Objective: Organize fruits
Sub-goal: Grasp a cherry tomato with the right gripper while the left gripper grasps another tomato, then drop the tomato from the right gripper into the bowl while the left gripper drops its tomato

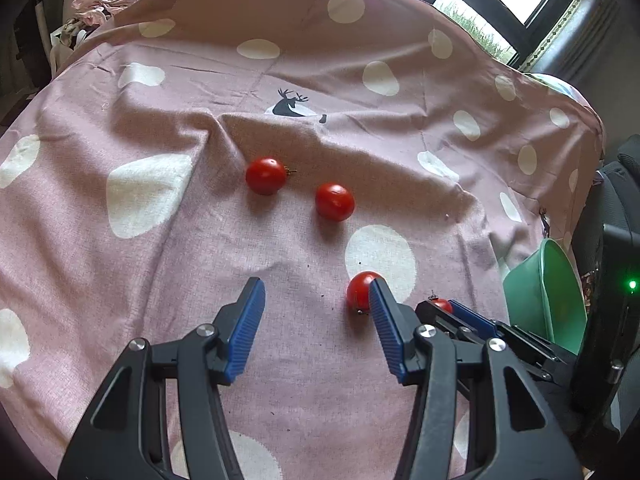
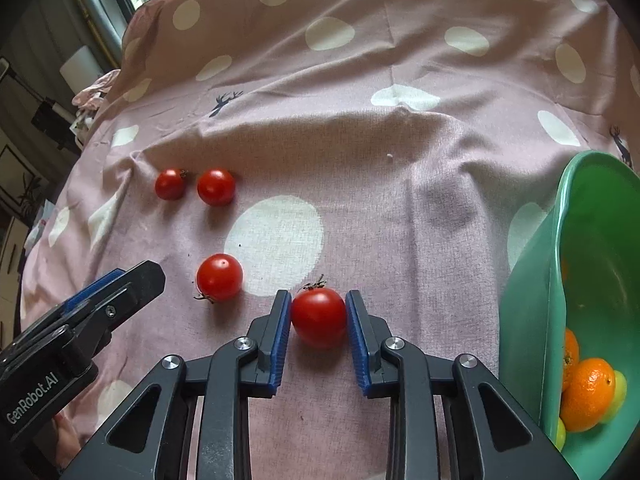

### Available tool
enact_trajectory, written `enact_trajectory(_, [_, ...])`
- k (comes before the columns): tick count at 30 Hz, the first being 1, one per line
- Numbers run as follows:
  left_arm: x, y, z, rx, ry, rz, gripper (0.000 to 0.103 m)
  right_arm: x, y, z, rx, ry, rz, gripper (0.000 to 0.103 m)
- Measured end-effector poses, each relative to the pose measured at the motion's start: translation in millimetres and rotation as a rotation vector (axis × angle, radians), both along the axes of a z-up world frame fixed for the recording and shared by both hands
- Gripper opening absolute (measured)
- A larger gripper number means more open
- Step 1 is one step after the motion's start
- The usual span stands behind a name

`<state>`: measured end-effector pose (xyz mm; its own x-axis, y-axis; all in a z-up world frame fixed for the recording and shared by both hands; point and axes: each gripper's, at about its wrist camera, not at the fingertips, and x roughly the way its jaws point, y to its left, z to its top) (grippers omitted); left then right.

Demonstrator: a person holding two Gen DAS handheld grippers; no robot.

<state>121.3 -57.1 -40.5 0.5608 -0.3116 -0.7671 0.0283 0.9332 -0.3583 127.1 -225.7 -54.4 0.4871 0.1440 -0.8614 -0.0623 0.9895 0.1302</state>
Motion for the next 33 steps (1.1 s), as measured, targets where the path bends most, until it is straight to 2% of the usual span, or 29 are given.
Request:
enact_trajectory(2, [1.5, -2.5, -0.2, -0.011, -0.002, -0.008, 0.053, 0.2, -1.7, 2.0, 0.016, -0.001, -0.016, 0.029])
enact_trajectory(6, [3.5, -10.4, -0.3, -0.009, -0.002, -0.03, 0.053, -7.4, -15.0, 19.6, 0.128, -0.02, -0.031, 0.029])
enact_trajectory(13, [8.9, -36.4, -3.6, 0.007, -0.001, -0.089, 0.053, -33.6, -46.6, 65.8, 0.274, -0.135, -0.064, 0.029])
enact_trajectory(18, [14.3, -54.8, -11.4, 0.062, 0.01, -0.115, 0.04, -49.3, -70.0, 87.5, 0.303, -0.204, -0.108, 0.029])
enact_trajectory(20, [16.0, -57.9, -15.6, 0.088, 0.017, -0.112, 0.028, -52.1, -79.6, 90.5, 0.309, -0.22, -0.134, 0.029])
enact_trajectory(25, [16.0, -56.4, -23.1, 0.08, 0.027, -0.098, 0.026, -54.2, -101.5, 91.1, 0.318, -0.225, -0.203, 0.029])
enact_trajectory(29, [5.0, -63.9, -3.8, 0.074, 0.003, -0.117, 0.025, -57.9, -119.9, 90.8, 0.331, -0.222, -0.249, 0.029])
enact_trajectory(33, [-19.6, -85.0, 51.0, 0.025, -0.135, -0.184, 0.025, -65.4, -139.4, 93.5, 0.348, -0.226, -0.287, 0.029])
